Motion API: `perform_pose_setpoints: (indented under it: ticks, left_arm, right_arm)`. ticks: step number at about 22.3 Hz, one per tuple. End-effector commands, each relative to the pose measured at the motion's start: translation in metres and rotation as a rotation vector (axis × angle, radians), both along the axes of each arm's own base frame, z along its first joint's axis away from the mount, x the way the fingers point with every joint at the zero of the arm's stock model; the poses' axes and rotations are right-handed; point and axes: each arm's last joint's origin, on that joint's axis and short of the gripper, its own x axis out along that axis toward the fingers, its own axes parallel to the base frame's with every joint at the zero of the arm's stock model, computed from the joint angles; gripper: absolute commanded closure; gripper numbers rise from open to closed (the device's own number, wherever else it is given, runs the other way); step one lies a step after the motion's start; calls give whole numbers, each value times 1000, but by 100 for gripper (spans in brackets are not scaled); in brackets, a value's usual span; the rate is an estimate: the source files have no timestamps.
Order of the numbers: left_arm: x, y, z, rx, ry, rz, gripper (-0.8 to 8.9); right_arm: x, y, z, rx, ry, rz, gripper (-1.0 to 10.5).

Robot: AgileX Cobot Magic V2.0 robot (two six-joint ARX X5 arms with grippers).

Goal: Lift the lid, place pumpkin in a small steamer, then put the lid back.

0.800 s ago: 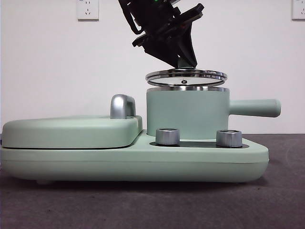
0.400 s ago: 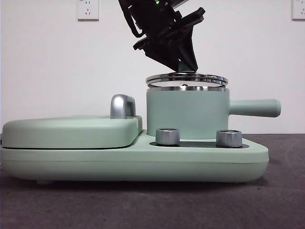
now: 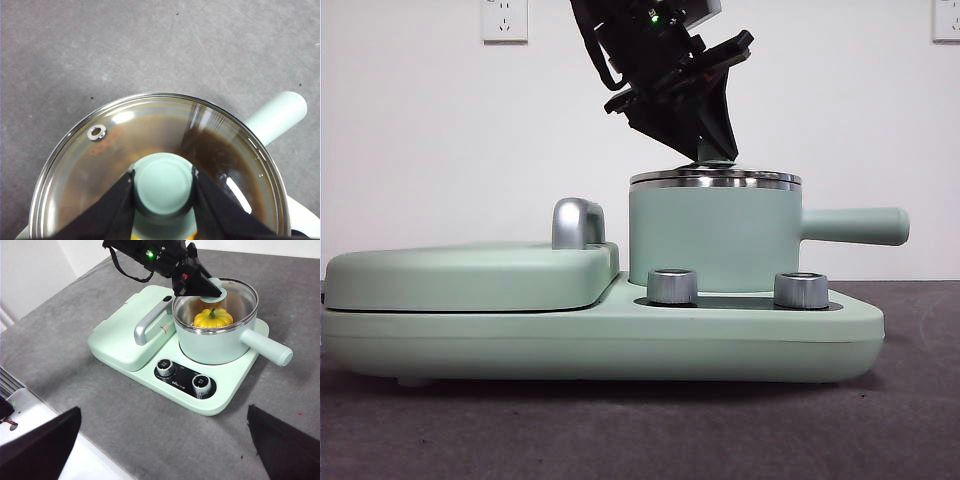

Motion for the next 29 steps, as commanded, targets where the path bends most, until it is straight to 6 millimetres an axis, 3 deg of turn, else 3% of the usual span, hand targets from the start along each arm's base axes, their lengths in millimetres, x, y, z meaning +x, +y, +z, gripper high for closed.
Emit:
perform_pose_setpoints:
  ticks: [1,11,15,17,22,25,29]
  left_arm:
    - [2,-10,-6,7,5,-17,790]
    - [-2,-7,-11,57,53,-20,769]
    - [0,-8,-9,36,34,-18,433]
    - [0,-8,-3,23,32,-10,376]
    - [-18,11,35,19,38,2,376]
    - [-47,36,68,32,64,9,377]
    - [-86,70,98,69,108,10,377]
  right_arm:
    - [-1,0,3,16,-7,1,420]
    - [-1,-1,3,14,-10,-7,420]
    - [-1,-1,3,14,-10,-7,420]
    - [-1,-1,3,14,-10,-7,420]
    - [-1,-1,3,14,-9,-5,420]
    - [0,-1,3,14,-9,-4,420]
    - [0,0,2,13,-8,-4,420]
